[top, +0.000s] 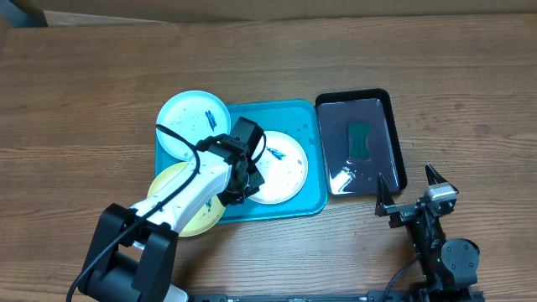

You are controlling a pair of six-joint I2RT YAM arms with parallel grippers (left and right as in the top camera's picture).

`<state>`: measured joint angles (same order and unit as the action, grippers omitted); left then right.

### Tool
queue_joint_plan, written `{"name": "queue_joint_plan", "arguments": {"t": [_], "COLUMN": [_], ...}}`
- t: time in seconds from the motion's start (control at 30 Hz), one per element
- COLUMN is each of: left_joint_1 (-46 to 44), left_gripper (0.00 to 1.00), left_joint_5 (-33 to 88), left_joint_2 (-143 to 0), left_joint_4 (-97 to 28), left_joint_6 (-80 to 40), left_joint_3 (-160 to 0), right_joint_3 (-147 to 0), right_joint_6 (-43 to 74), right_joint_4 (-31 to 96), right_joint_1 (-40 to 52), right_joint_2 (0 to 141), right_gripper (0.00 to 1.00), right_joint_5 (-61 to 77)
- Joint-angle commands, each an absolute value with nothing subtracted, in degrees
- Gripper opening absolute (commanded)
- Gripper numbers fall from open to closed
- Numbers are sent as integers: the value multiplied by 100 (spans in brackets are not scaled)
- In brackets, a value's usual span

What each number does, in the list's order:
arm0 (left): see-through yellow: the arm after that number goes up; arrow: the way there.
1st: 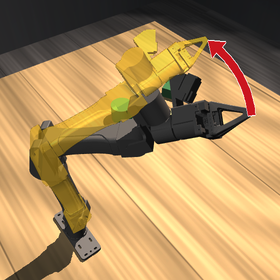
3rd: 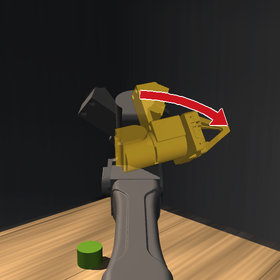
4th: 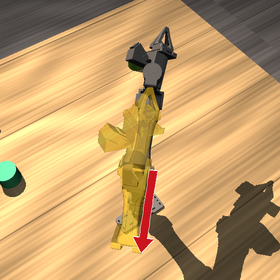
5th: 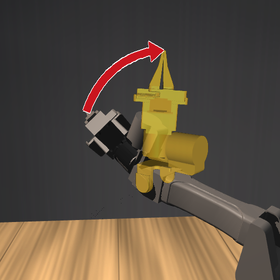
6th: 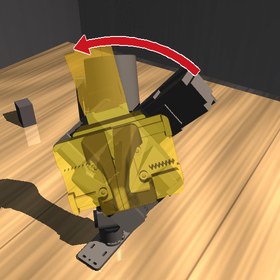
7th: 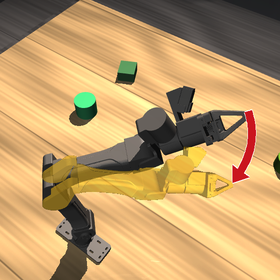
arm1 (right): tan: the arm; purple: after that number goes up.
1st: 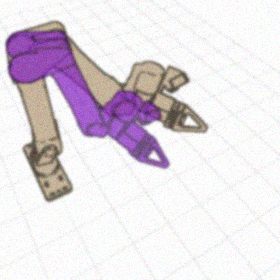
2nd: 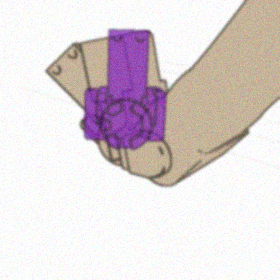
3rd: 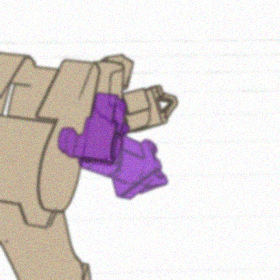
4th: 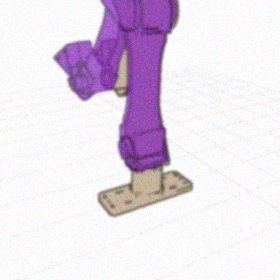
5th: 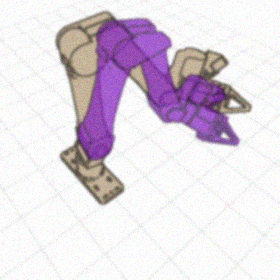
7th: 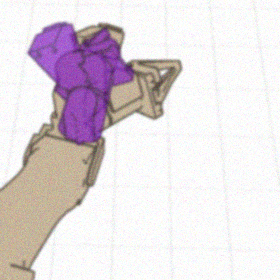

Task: Clean dirty plates on tray and stack at the side
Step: 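Lower the left gripper and grip the white plate's left rim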

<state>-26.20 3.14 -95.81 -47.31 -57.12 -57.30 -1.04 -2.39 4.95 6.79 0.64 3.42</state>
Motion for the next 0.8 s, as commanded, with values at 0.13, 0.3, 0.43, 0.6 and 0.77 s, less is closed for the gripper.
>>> {"name": "queue_joint_plan", "arguments": {"t": [0.13, 0.3, 0.43, 0.6, 0.77], "left_joint_1": [-2705, -2735, -2742, -2742, -2742], "left_gripper": [20, 18, 18, 19, 19], "left_joint_5": [235, 231, 228, 95, 60], "left_joint_2": [-9627, -9627, -9627, -9627, -9627], "left_joint_4": [-4775, -4777, -4777, -4812, -4812], "left_joint_6": [-5830, -5830, -5833, -5830, -5833], "left_joint_3": [-5671, -5666, -5666, -5658, -5634], "right_joint_3": [-45, -45, -45, -45, -45], "right_joint_6": [-263, -263, -263, -263, -263], "right_joint_4": [462, 464, 464, 464, 462], "right_joint_1": [663, 663, 663, 663, 663], "right_joint_2": [19, 19, 19, 19, 19], "right_gripper": [100, 100, 100, 100, 100], "right_joint_5": [285, 285, 285, 285, 285]}}
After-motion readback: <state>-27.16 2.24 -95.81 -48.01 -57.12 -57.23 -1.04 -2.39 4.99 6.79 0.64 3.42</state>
